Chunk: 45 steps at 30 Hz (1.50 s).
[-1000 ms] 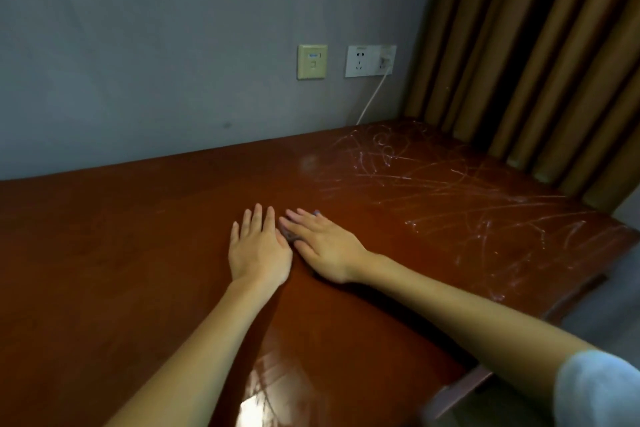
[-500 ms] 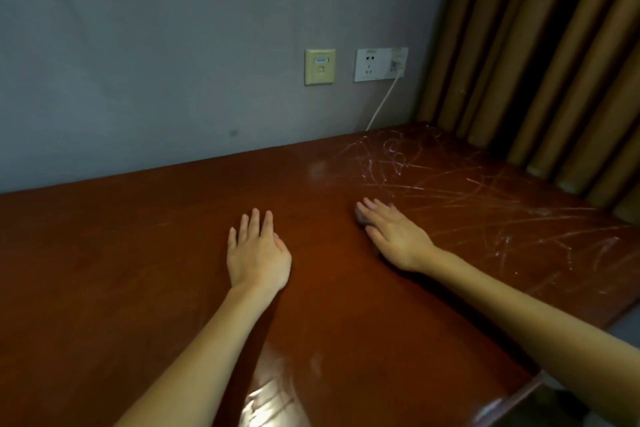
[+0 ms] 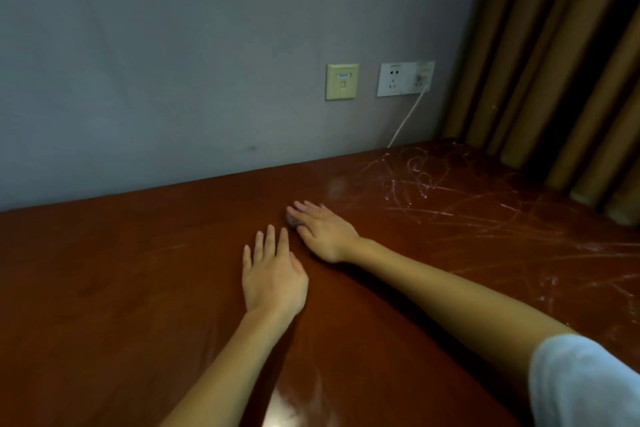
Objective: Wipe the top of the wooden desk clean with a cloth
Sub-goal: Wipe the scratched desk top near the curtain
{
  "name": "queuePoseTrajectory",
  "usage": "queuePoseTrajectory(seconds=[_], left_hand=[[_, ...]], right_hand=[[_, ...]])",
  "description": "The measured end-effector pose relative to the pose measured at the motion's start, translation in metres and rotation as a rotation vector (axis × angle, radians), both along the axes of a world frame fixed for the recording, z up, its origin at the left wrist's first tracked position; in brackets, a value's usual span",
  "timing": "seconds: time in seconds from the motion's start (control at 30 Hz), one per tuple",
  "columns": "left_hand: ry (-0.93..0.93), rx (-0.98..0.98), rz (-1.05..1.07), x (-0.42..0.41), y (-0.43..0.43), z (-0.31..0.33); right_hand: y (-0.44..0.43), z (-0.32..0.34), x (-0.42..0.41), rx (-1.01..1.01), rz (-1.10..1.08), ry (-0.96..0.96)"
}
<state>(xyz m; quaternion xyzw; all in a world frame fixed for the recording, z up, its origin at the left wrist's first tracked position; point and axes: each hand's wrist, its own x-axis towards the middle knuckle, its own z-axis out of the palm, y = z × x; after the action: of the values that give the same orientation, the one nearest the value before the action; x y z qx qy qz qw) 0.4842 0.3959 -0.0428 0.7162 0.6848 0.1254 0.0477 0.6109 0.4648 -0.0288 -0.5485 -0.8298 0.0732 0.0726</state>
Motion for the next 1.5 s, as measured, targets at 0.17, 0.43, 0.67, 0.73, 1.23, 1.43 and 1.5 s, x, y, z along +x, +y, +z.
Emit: queuePoseTrajectory(seconds=[0.17,0.43,0.67,0.73,1.23,1.43,1.5], left_hand=[[-0.016,-0.026,-0.005,-0.003,0.010,0.001],[-0.005,-0.027,0.007,0.000,0.023,0.003],[0.002,-0.031,0.046,0.007,0.030,0.003],[0.001,-0.018,0.039,0.006,0.032,0.002],[-0.020,-0.037,0.025,0.000,0.062,0.006],[-0.015,-0.038,0.077,0.007,0.078,0.007],[-0.016,-0.044,0.098,0.012,0.083,0.007]], right_hand=[[0.035,0.003,0.044,-0.019,-0.157,0.005],[-0.032,-0.002,0.094,0.016,-0.239,-0.014],[-0.038,-0.003,0.030,0.050,0.001,-0.022],[-0.015,-0.003,0.012,0.035,0.054,-0.008],[0.093,0.006,0.074,-0.012,-0.230,-0.013],[0.030,-0.002,0.074,0.042,-0.124,-0.049],[0.024,-0.001,0.063,0.043,-0.070,-0.051]])
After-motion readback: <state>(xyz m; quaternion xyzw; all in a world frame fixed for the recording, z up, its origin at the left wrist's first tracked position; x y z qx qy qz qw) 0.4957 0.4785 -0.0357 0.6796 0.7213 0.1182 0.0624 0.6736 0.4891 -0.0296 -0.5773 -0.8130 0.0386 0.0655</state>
